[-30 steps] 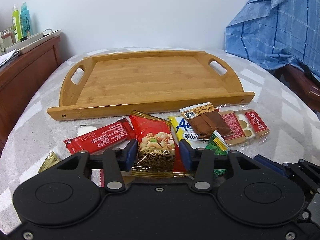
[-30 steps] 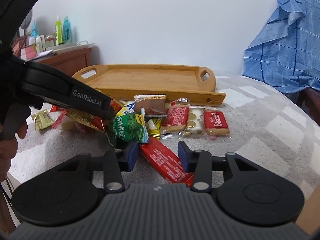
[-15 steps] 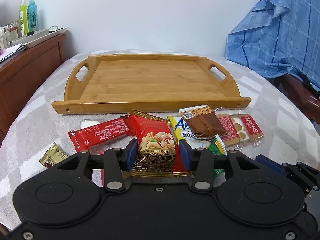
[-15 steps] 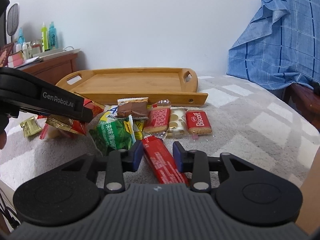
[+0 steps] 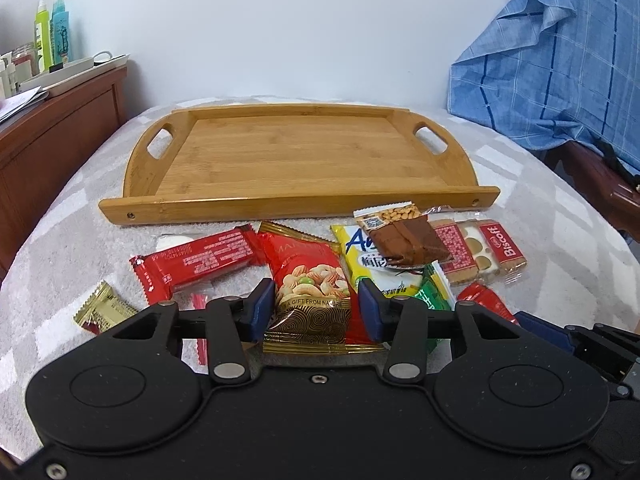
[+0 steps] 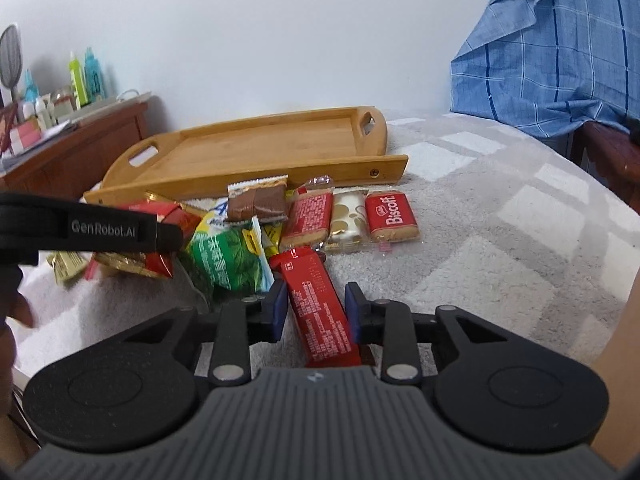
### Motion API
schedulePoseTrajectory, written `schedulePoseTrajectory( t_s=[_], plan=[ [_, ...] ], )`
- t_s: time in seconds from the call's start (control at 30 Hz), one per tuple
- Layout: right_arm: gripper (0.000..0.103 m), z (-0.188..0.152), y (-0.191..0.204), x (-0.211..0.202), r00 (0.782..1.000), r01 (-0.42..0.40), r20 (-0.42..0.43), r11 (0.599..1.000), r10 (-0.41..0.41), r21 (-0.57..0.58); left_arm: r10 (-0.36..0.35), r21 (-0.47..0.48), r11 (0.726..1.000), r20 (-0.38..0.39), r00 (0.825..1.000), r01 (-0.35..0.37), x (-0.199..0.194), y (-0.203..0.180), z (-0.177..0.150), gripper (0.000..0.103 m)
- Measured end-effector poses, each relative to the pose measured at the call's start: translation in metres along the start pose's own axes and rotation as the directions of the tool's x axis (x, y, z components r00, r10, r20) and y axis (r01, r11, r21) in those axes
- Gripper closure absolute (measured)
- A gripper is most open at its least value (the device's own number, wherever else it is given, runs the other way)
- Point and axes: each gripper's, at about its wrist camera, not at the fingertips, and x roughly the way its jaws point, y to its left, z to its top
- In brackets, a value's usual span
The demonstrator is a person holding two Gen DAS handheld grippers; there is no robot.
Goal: Organize snacks
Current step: 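Lift the red nut bag with the left tool while the right tool carries the red bar to the tray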
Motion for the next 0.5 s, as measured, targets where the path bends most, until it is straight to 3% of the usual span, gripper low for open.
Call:
schedulePoseTrajectory(
  t_s=[0.1, 0.23, 0.4, 0.5],
  plan=[
    [0.07, 0.003, -0.002, -0.001, 1.0, 0.0, 0.011, 1.0, 0.0, 0.011, 0.007, 0.005, 1.0, 0.007, 1.0, -0.007, 0.0, -0.001, 0.0, 0.058],
    [0.075, 0.004, -0.003, 0.003, 1.0, 0.005, 0.002, 1.0, -0.005, 0.022, 0.058, 0.043, 0.997, 0.029, 0.998, -0.059, 0.001, -0.005, -0.001, 0.037],
    [0.074, 0.002, -0.004, 0.004, 1.0, 0.004, 0.008, 0.999, -0.005, 0.032, 0.08, 0.083, 0.993, 0.044, 0.996, -0.083, 0.002, -0.012, -0.001, 0.038],
    [0.073, 0.001, -0.004, 0.003, 1.0, 0.0, 0.012, 0.999, -0.001, 0.041, 0.074, 0.081, 0.994, 0.038, 0.997, -0.077, 0.005, -0.013, -0.001, 0.046]
  ],
)
